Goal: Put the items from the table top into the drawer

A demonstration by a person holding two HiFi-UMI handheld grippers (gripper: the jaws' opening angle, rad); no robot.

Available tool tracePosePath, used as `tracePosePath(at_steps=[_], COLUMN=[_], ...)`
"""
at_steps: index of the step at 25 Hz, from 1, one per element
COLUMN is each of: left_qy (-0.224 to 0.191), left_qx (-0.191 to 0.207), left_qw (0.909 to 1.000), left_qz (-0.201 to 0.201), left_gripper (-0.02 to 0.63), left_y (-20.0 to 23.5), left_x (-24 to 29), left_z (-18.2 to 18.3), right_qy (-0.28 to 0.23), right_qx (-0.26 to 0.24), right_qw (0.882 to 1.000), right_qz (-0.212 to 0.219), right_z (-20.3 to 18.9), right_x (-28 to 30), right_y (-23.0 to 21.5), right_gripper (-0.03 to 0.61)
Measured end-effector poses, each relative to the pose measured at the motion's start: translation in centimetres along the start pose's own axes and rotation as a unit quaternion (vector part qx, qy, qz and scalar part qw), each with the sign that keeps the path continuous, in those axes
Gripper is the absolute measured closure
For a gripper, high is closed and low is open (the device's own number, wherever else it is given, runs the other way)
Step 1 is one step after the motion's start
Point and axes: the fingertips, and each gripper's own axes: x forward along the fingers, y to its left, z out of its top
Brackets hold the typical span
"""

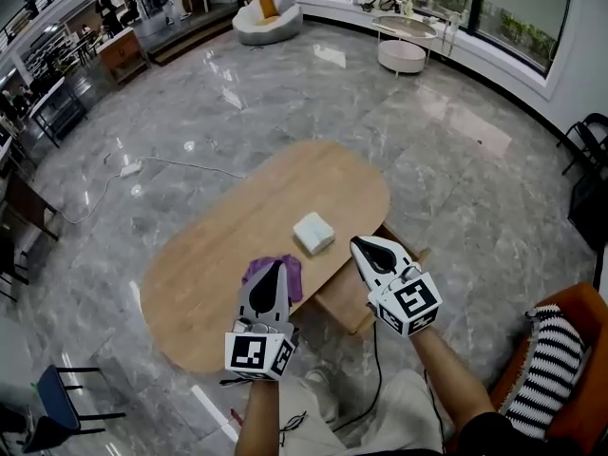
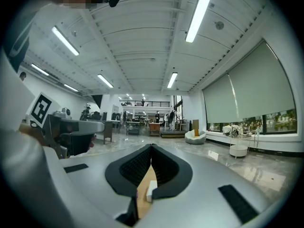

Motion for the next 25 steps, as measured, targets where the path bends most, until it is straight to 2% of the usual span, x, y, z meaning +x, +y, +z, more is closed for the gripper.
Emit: tracePosePath(at_steps=[16,25], left_qy=[-0.028,-0.047], left_qx=[0.013,0.024], left_qw=[0.9995,0.9985], left_qz=[-0.003,0.013], left_gripper=[0.611,0.611], left_y=[1.8,2.9], left_x=[1.4,0.6], left_z=[-7.8,-10.1], right_qy=[-0.021,-0.032], right_qx=[-0.013,-0.016], right_qw=[1.000,0.999], right_qz=[0.002,0.001], right_z=[-8.0,-11.1], right_x=[2.1,2.1], right_y=[0.2,0.9], right_gripper=[0.561,0.561])
